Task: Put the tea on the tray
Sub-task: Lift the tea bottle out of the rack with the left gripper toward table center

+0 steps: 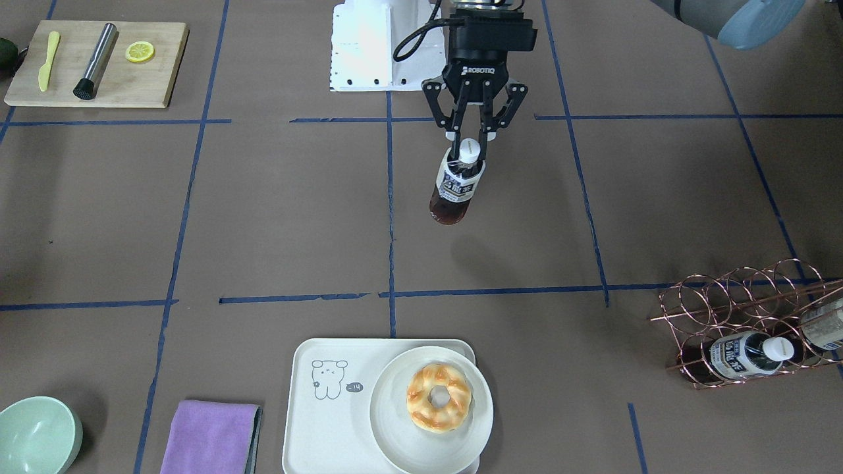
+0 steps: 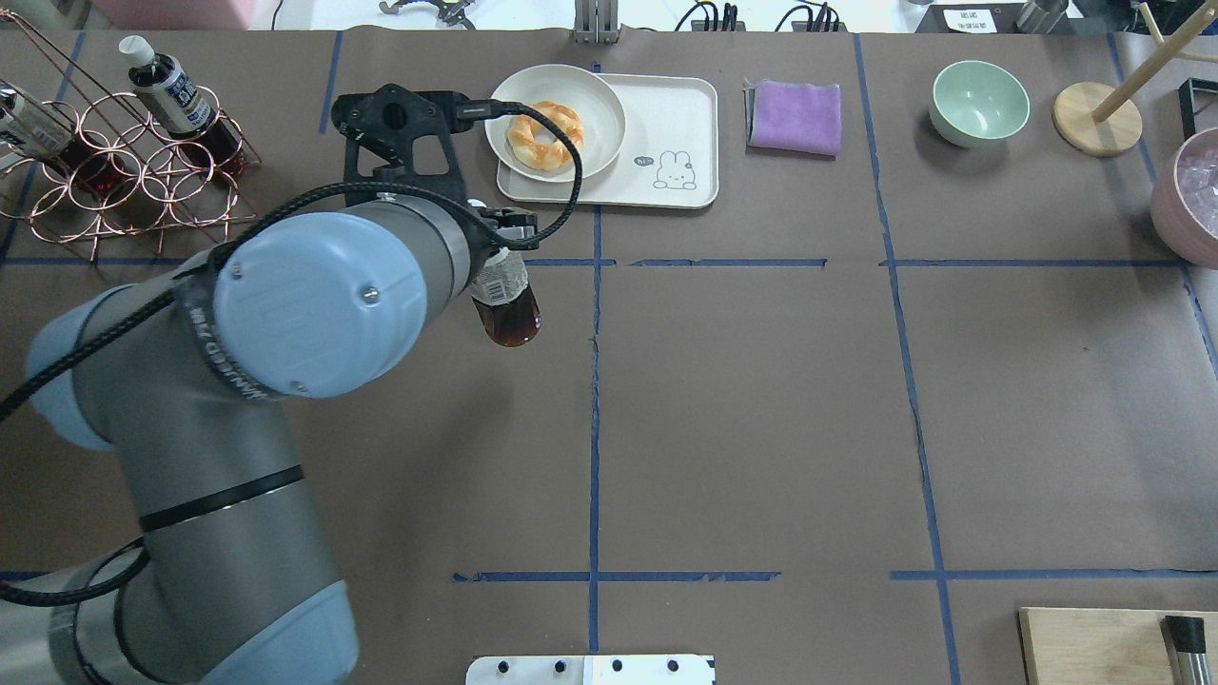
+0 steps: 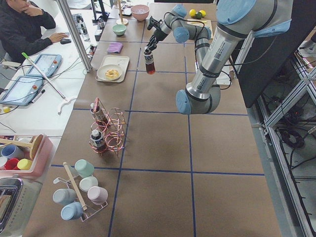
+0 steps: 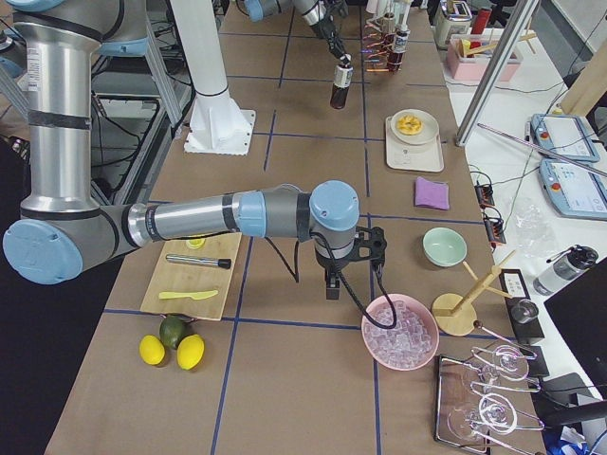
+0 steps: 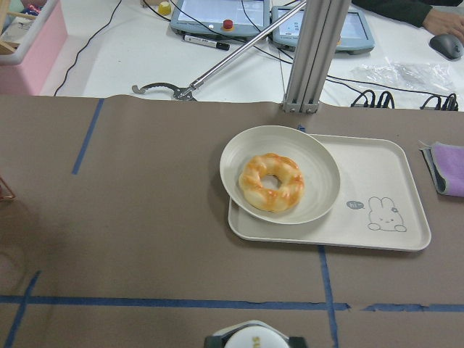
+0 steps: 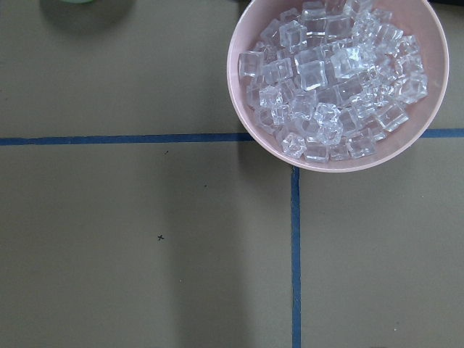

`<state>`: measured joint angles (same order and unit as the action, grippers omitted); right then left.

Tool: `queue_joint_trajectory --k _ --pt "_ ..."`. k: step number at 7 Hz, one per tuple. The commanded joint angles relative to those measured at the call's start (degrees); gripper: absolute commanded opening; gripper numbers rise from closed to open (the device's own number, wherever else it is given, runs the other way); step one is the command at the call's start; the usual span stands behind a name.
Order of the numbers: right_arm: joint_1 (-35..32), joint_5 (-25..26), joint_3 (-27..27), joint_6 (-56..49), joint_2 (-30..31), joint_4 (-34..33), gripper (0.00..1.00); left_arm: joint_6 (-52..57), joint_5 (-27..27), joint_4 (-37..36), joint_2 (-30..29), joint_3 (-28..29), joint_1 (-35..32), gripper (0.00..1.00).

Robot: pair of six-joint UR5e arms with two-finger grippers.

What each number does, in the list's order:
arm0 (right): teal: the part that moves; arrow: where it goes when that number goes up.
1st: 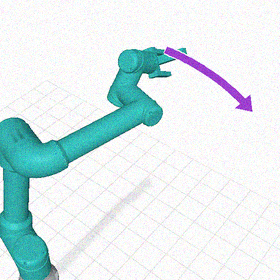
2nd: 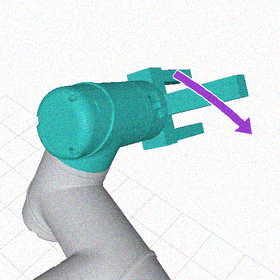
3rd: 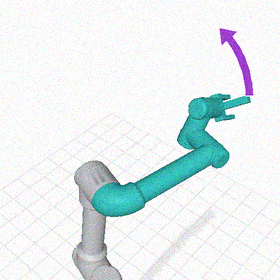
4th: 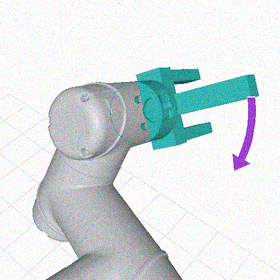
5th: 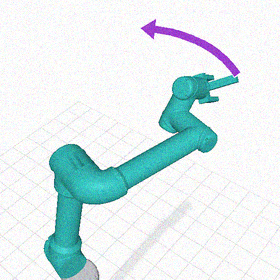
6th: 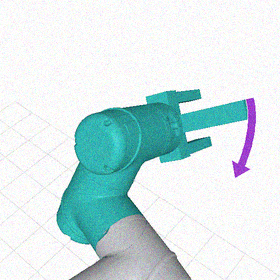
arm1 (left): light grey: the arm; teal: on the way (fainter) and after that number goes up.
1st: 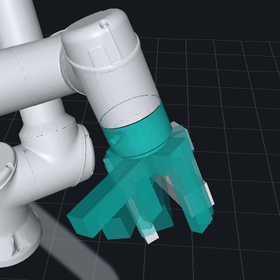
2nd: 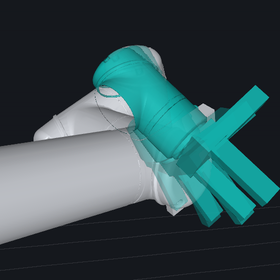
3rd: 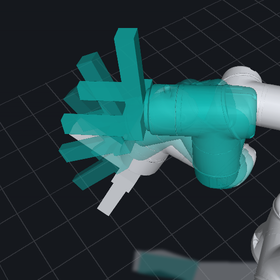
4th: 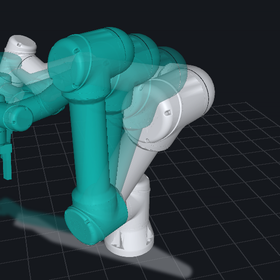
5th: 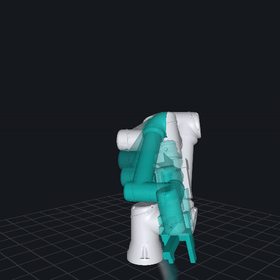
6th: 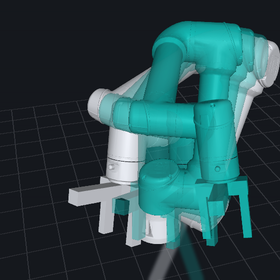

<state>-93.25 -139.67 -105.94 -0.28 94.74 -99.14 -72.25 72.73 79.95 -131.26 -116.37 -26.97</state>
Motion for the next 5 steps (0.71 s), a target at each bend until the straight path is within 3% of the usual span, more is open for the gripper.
queue_joint_trajectory --k 1,5 --pt "0.0 0.0 0.1 -0.1 0.3 0.0 1.0 -0.2 -0.1 4.8 -4.3 7.6 1.6 0.0" --pt "0.0 0.0 0.1 0.1 0.2 0.0 1.0 -1.4 -0.2 5.1 -6.3 12.6 3.1 0.0"
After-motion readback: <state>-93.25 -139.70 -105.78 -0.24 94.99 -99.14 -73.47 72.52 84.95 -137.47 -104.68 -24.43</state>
